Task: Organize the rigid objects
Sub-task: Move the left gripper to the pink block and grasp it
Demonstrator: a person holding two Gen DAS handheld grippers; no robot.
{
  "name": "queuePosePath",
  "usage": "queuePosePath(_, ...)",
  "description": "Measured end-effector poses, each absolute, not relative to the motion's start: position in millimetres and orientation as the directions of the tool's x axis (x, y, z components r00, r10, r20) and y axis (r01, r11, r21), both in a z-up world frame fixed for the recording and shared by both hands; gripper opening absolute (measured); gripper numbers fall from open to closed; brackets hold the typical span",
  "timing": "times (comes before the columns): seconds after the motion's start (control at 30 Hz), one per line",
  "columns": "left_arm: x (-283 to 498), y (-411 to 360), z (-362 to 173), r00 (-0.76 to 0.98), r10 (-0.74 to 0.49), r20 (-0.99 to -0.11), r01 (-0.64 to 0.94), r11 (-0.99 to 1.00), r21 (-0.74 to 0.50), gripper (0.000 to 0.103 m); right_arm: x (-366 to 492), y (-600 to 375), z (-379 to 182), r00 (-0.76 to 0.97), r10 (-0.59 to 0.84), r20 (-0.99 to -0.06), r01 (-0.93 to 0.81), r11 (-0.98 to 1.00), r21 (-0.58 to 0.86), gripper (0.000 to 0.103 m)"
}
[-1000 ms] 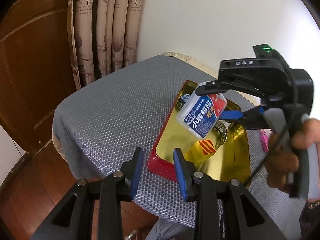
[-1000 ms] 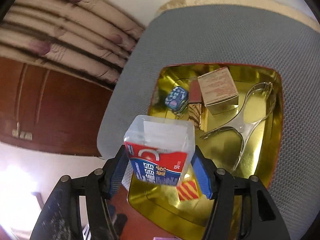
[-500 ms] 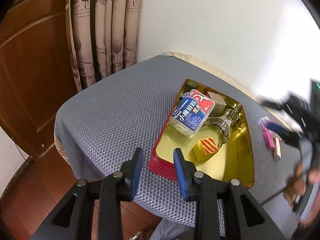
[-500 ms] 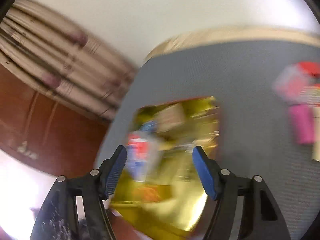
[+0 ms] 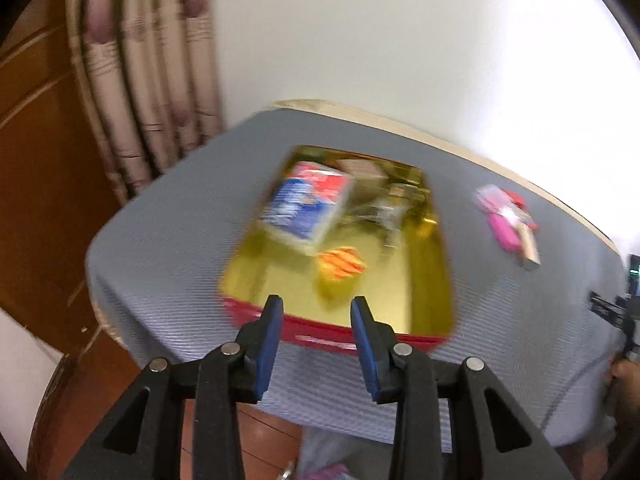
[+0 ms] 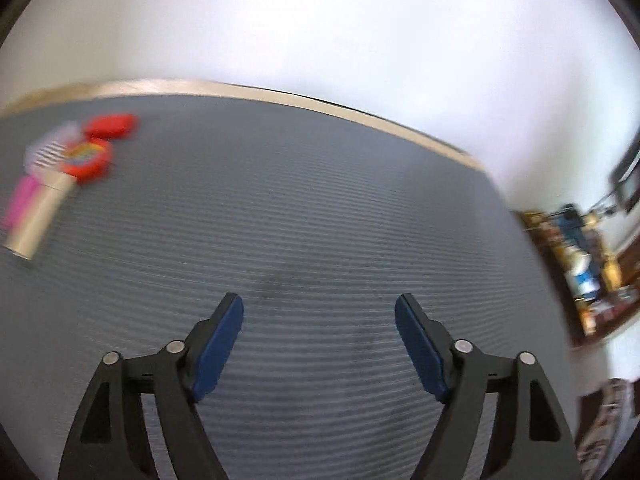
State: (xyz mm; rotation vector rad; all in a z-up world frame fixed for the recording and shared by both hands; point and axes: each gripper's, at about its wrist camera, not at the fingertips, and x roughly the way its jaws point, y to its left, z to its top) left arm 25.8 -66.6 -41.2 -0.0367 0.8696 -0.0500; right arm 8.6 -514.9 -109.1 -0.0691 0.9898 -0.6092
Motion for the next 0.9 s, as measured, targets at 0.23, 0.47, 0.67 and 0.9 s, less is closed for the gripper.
queuePosePath(0.23, 67, -147, -20, 0.571, -0.238, -0.786, 0.191, 0.969, -0.154, 0.042, -6, -542, -112, 0.454, -0.399, -0.797, 0.479, 0.863, -0.160, 0.089)
queuePosePath(0.47, 143, -239, -38, 0.453, -0.307, -0.837, 0.277, 0.941, -0.195, 0.042, -12, -555, -112, 0.500, -0.322, -0.804, 0.450, 0.890, -0.077, 0.089)
queuePosePath(0.67, 199, -278, -80, 0.316, -0.331, -0.889, 0.265, 0.931, -0.252, 0.042, -10, -555, -111, 0.528, -0.272, -0.804, 0.426, 0.904, -0.026, 0.089)
queuePosePath(0.9, 231, -287, -111, 0.239, -0.349, -0.906, 0.213, 0.929, -0.301, 0.043, -11, -553, -112, 0.534, -0.239, -0.811, 0.396, 0.918, -0.010, 0.089)
